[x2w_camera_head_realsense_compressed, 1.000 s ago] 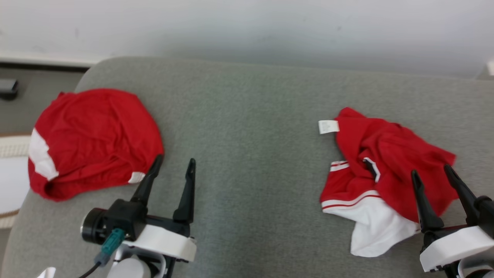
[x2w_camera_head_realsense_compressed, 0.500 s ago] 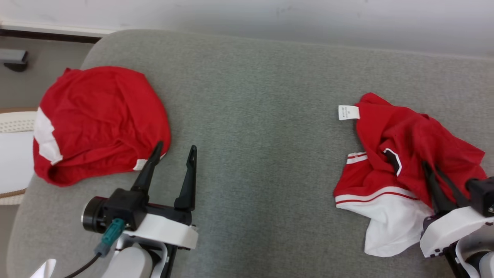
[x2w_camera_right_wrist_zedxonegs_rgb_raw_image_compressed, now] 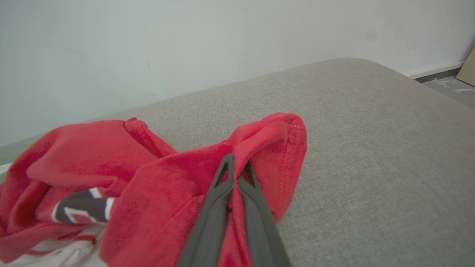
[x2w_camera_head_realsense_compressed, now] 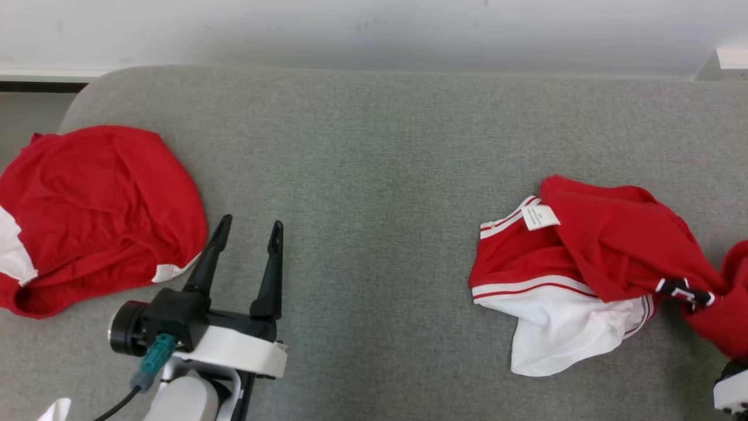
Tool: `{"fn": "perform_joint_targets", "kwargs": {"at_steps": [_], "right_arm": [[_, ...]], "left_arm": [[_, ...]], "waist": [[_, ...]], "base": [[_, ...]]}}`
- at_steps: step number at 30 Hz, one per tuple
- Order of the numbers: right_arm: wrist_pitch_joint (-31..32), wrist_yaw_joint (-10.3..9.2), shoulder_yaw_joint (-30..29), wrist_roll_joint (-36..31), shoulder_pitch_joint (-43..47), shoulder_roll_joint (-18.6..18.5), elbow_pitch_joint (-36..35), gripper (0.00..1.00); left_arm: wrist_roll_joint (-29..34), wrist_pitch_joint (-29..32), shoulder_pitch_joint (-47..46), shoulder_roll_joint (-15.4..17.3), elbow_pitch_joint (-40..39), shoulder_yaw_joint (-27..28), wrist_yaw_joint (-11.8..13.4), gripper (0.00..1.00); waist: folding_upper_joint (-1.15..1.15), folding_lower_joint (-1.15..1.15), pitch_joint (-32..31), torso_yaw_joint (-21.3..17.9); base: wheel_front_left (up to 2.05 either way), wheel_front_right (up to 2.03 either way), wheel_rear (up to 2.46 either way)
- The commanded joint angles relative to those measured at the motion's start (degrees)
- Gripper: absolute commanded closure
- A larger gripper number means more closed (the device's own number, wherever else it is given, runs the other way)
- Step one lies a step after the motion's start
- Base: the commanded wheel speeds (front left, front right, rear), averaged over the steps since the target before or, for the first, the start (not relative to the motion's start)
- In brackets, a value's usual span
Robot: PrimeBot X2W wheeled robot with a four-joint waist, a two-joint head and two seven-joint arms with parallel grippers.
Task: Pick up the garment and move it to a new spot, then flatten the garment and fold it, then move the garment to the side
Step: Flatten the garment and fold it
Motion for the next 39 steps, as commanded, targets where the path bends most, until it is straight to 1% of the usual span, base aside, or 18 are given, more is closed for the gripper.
{"fn": "perform_joint_targets", "kwargs": {"at_steps": [1,2,4,6,7,10,12,14,17,22,25,33,36,39], "right_arm": [[-1.6,-0.12,-0.7,2.7,0.6,0.3,3.1,0.0],[-2.6,-0.12,-0.8,4.3,0.5,0.2,4.4,0.0],[-5.1,-0.12,-0.9,4.8,0.1,0.2,6.4,0.0],[-7.9,-0.12,-0.4,4.2,-0.6,0.2,6.2,0.0],[-7.9,-0.12,-0.4,4.2,-0.6,0.2,6.2,0.0],[-11.5,-0.12,1.1,1.0,-0.8,0.2,2.4,0.0],[-12.3,-0.12,2.8,-1.4,-0.5,0.0,-1.0,0.0],[-11.5,-0.12,5.0,-4.4,0.0,-0.9,-4.5,0.0],[-8.4,-0.12,9.2,-7.5,1.0,-1.7,-8.3,0.0],[-4.3,-0.12,14.9,-8.0,2.6,-2.4,-11.5,0.0],[-3.4,-0.12,16.2,-7.5,3.6,-2.2,-12.4,0.0],[-2.6,-0.12,16.7,-6.5,4.7,-1.9,-13.2,0.0],[-2.3,-0.12,16.7,-6.4,4.7,-2.2,-13.3,0.0],[-1.1,-0.12,18.3,-6.8,4.1,-3.4,-12.9,0.0]], "left_arm": [[0.6,0.0,0.6,0.5,-0.2,0.4,-0.1,0.0],[0.6,0.0,0.7,0.4,-0.2,0.4,-0.1,0.0],[0.6,0.0,1.0,0.4,-0.1,0.5,0.0,0.0],[0.4,0.0,1.3,0.3,-0.1,0.7,0.1,0.0],[0.4,0.0,1.3,0.3,-0.1,0.7,0.1,0.0],[0.4,0.0,1.6,0.2,-0.2,1.1,0.4,0.0],[0.4,0.0,2.1,0.2,-0.4,1.4,0.5,0.0],[0.4,0.0,2.7,0.2,-0.4,1.7,0.6,0.0],[0.2,0.0,3.3,0.2,-0.4,2.0,0.8,0.0],[-0.1,0.0,4.5,0.0,-0.1,2.2,0.8,0.0],[-0.2,0.0,5.4,0.1,-0.1,2.3,0.9,0.0],[-0.5,0.0,6.4,0.2,0.1,2.5,0.8,0.0],[-0.4,0.0,6.3,0.2,0.0,2.5,0.8,0.0],[-0.2,0.0,5.8,0.2,-0.3,2.5,0.9,0.0]], "waist": [[0.0,0.0,0.1,-0.5],[0.0,0.0,0.1,-0.6],[0.0,0.0,0.0,-0.8],[0.0,0.0,-0.2,-0.9],[0.0,0.0,-0.2,-0.9],[0.0,0.0,-0.5,-1.0],[0.0,0.0,-0.9,-0.9],[0.0,0.0,-1.2,-0.9],[0.0,0.0,-2.1,-0.6],[0.0,0.0,-3.5,0.3],[0.0,0.0,-4.1,0.5],[0.0,0.0,-4.6,0.7],[0.0,0.0,-4.5,0.7],[0.0,0.0,-3.9,0.9]], "base": [[0.0,0.0,0.0],[0.0,0.0,0.0],[0.0,0.0,0.0],[0.0,0.0,0.0],[0.0,0.0,0.0],[0.0,0.0,0.0],[0.0,0.0,0.0],[0.0,0.0,0.0],[0.0,0.0,0.0],[0.0,0.0,0.0],[0.0,0.0,0.0],[0.0,0.0,0.0],[0.0,0.0,0.0],[0.0,0.0,0.0]]}}
